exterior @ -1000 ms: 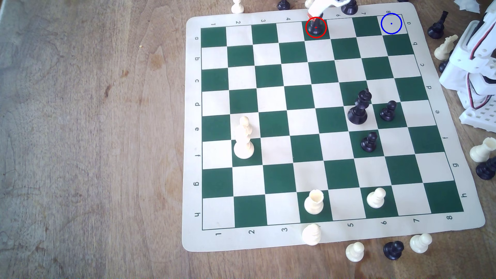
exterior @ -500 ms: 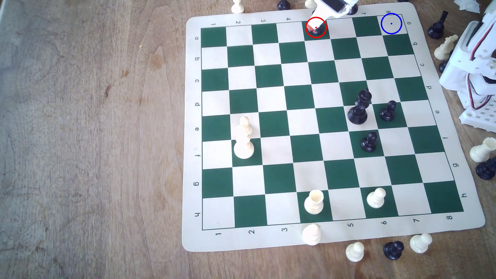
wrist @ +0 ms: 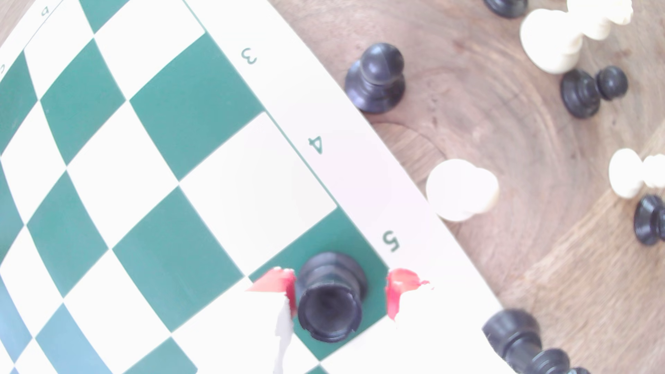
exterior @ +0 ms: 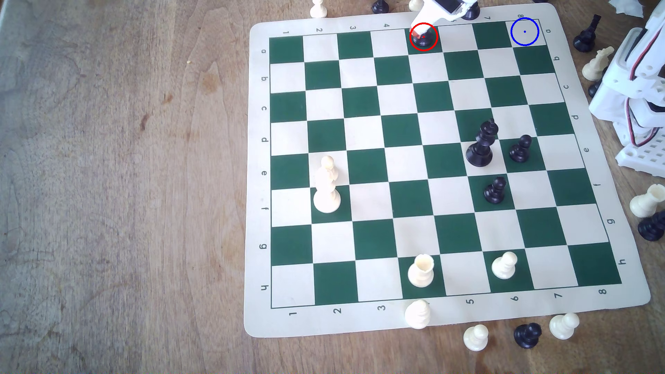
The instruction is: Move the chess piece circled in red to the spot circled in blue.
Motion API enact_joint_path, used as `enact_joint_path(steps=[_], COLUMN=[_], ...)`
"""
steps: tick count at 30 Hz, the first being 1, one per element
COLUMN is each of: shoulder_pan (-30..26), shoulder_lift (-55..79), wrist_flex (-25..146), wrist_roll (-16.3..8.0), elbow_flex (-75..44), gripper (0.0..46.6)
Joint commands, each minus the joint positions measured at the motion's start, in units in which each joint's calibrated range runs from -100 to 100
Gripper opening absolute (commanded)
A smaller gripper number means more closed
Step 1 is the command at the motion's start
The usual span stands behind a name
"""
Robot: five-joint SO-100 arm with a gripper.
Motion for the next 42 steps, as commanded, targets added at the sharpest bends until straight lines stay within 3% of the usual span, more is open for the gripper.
enact_joint_path(steps=[1,8,9,11,12,22,33,36,42], shoulder_pan=[-0.58,-1.05,-1.13,-1.52,-1.52,-1.84,-4.73,-3.17,5.28], shoulder_lift=[-0.72,-0.89,-0.89,-0.72,-0.64,-4.12,-22.29,-26.61,-32.30], wrist_flex=[-0.87,-1.11,-1.11,-0.62,-0.62,1.76,19.20,22.56,28.13], wrist_roll=[-0.83,-0.98,-1.03,-1.03,-1.07,-0.93,-0.54,0.54,3.52], elbow_flex=[-1.74,-1.38,-1.38,-1.38,-1.38,-1.83,-8.90,-8.99,-6.91], gripper=[11.6,11.2,10.0,1.4,0.2,0.2,0.2,0.2,0.2])
